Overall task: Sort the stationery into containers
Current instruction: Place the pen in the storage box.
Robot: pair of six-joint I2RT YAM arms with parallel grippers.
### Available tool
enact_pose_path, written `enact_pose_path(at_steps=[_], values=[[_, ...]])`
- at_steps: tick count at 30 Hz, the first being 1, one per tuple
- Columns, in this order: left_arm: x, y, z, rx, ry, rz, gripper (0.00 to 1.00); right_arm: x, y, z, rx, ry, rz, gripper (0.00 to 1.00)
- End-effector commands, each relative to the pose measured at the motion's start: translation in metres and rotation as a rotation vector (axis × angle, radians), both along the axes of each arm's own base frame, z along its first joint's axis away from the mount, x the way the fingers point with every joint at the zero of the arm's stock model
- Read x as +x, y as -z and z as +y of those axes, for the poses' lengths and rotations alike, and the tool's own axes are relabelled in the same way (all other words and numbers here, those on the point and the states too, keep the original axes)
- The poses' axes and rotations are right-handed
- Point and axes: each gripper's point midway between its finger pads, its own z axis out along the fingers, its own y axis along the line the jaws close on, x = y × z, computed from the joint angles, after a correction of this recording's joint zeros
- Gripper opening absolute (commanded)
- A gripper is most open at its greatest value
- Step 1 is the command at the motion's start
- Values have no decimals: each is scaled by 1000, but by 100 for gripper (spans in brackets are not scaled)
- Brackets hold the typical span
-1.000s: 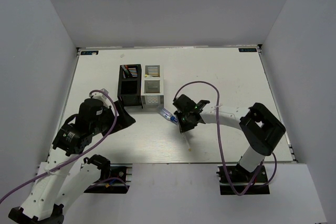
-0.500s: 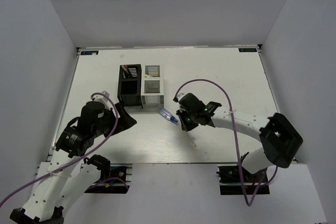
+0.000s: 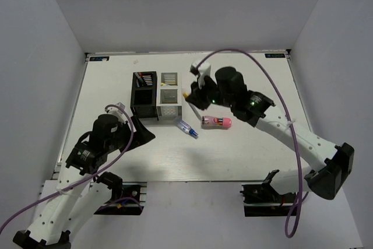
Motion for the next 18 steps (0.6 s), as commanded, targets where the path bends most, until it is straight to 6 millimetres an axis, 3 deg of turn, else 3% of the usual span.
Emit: enact_pose_path(at_steps=[1, 2, 3, 4, 5, 6, 7, 8, 10, 11, 14, 17, 18], values=[[-1, -6, -6, -43, 21, -37, 96, 35, -75, 34, 146, -48, -217, 0], [-2, -3, -6, -45, 15, -24, 96, 40, -92, 40, 177, -55, -250, 0], [-2, -3, -6, -45, 15, -24, 96, 51, -89, 48, 169, -56, -259, 0], [-3, -5, -7, -54, 23, -30, 96, 60, -108, 53, 205, -51, -304, 0], [-2, -3, -7, -54, 23, -31, 96, 72, -104, 70, 210, -76, -302, 0], [-4, -5, -8, -69, 25, -34, 96, 79, -106, 75, 220, -79, -310, 0], [-3, -4, -9, -70, 25, -36, 96, 89, -122, 77, 253, -75, -340, 0], [-3, -4, -9, -70, 25, -36, 96, 99, -109, 94, 254, -115, -314, 0], [-3, -4, -9, -70, 25, -36, 96, 114, -127, 104, 320, -118, -335, 0], [-3, -4, -9, -70, 25, -36, 96, 136, -106, 116, 307, -113, -304, 0], [-4, -7, -9, -84, 20, -48, 96, 168, -96, 128, 338, -132, -292, 0], [-8, -5, -7, -79, 19, -37, 96, 187, -86, 130, 362, -130, -273, 0], [-9, 1, -5, -66, 11, -21, 96, 195, -72, 134, 359, -134, -266, 0]])
